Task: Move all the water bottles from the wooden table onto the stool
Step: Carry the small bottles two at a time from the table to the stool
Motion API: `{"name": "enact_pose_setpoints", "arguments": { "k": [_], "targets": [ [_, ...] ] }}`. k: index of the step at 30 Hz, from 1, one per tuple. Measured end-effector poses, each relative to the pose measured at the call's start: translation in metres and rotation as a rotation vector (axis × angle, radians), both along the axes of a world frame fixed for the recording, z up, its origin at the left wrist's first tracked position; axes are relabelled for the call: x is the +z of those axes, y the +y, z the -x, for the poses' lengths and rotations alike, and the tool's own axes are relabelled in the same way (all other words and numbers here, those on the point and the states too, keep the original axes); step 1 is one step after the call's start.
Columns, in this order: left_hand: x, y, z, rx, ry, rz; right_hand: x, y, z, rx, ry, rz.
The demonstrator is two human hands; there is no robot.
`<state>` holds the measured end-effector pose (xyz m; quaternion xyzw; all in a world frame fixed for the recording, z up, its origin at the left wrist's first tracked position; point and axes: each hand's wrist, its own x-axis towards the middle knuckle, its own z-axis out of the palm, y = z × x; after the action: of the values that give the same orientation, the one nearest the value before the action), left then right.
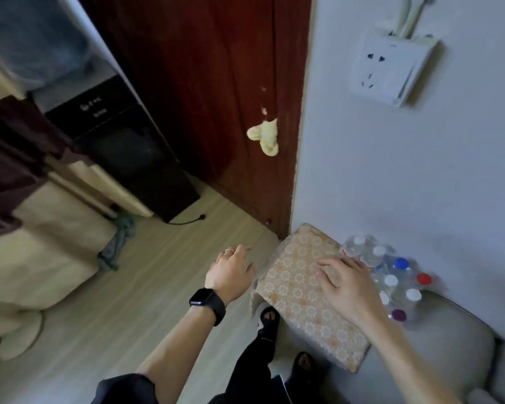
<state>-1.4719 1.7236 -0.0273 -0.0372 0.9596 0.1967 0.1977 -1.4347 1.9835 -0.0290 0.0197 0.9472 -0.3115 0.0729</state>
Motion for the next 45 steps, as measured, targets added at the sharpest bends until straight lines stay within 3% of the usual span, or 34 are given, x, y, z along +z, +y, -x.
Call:
{"name": "enact_pose_setpoints", "arguments": {
  "k": [5,12,17,23,33,45],
  "targets": [
    [0.016,-0.086,-0.097,0.322,0.082,0.058,0.023,-0.086,0.015,0.33,0.102,0.036],
    [0.069,-0.224,-0.261,0.82,0.286,0.2,0.092,-0.281,-0.029,0.904,0.242,0.056],
    [0.113,-0.314,-0.408,1.116,0.418,0.327,0.133,-0.446,-0.117,1.221,0.37,0.108],
    [0.166,-0.416,-0.599,1.391,0.5,0.519,0.188,-0.634,-0.284,1.544,0.486,0.216],
    [0.25,-0.534,-0.808,1.663,0.489,0.769,0.271,-0.829,-0.478,1.794,0.557,0.332],
    [0.276,-0.711,-0.931,1.904,0.398,0.867,0.288,-1.074,-0.632,2.045,0.587,0.433]
  ]
}}
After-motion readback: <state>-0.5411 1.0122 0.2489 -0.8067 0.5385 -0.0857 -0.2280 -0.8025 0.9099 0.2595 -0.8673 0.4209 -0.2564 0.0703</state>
